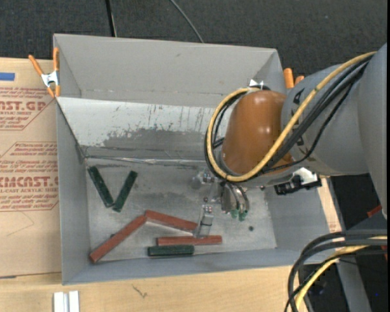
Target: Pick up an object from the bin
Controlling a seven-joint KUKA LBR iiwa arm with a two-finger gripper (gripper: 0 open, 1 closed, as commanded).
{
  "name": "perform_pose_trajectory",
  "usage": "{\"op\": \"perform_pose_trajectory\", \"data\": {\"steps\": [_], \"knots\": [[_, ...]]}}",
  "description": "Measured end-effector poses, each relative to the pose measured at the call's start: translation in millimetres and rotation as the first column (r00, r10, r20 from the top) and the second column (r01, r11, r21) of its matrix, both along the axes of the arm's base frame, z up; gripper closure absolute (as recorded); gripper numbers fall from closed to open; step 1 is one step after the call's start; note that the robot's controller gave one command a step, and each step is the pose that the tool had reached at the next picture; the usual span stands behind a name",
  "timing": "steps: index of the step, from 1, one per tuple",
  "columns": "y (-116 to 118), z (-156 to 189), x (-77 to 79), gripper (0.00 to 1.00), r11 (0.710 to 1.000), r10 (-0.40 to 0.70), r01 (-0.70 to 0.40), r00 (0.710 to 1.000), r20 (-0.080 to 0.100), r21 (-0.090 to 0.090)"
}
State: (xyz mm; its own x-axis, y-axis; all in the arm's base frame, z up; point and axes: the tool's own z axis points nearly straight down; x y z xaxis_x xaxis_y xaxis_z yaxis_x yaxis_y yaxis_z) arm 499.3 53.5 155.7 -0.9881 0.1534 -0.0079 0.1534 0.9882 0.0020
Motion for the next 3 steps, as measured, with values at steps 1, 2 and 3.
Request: {"op": "perform_pose_trajectory", "data": {"steps": [1,2,3], "knots": [[14.3,-83.6,-18.5,1.00,0.996,0.085,-0.085,0.996,-0.008,0.000],[14.3,-83.6,-18.5,1.00,0.996,0.085,-0.085,0.996,-0.008,0.000],[12.5,-83.7,-14.5,1.00,0.998,-0.062,0.062,0.998,-0.011,0.000]]}}
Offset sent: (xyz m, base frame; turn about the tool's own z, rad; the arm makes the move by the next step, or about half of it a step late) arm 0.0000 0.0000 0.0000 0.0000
